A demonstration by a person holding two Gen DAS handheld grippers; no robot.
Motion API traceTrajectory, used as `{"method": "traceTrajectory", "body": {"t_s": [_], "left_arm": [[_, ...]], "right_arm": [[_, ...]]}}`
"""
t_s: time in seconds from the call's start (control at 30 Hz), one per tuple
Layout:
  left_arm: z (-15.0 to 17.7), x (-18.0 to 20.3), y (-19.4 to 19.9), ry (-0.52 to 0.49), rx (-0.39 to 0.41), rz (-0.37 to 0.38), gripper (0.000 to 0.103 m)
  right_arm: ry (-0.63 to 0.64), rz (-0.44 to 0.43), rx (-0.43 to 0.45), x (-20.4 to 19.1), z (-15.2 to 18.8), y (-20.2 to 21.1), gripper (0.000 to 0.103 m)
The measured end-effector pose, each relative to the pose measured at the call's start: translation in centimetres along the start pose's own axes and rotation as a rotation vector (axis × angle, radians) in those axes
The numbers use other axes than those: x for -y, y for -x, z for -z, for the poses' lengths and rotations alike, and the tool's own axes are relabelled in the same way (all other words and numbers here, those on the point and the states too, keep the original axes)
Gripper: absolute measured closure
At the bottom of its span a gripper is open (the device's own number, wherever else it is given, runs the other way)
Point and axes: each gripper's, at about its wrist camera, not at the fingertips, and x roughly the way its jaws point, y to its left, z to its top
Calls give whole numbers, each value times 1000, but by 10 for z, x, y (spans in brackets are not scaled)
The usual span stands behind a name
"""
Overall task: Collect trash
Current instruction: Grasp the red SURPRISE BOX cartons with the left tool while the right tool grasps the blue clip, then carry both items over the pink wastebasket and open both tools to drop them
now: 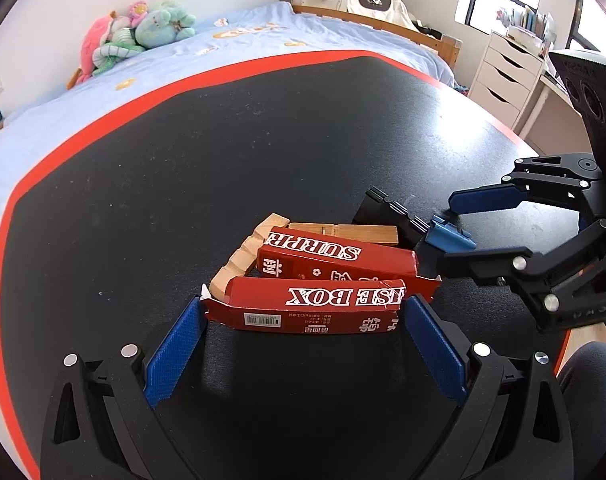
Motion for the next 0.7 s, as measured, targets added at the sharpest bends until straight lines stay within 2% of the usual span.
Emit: {"method": "traceTrajectory", "body": {"t_s": [0.07, 0.13, 0.17, 0.2, 0.7], "left_arm": [[1, 1, 2, -5, 7, -8, 20], [0, 1, 3, -3, 8, -2, 24], [-1, 0, 4, -2, 8, 2, 25], [-1, 0, 4, 0, 8, 7, 26], [2, 4, 29, 23, 27, 58, 26]], "right_arm": [[2, 3, 1, 0, 1, 1, 67], [2, 3, 1, 0, 1, 2, 74], [1, 5, 1, -1, 2, 2, 82], [-1, 6, 0, -1, 2, 3, 84], [-26, 8, 35, -5, 8, 24, 85]]}}
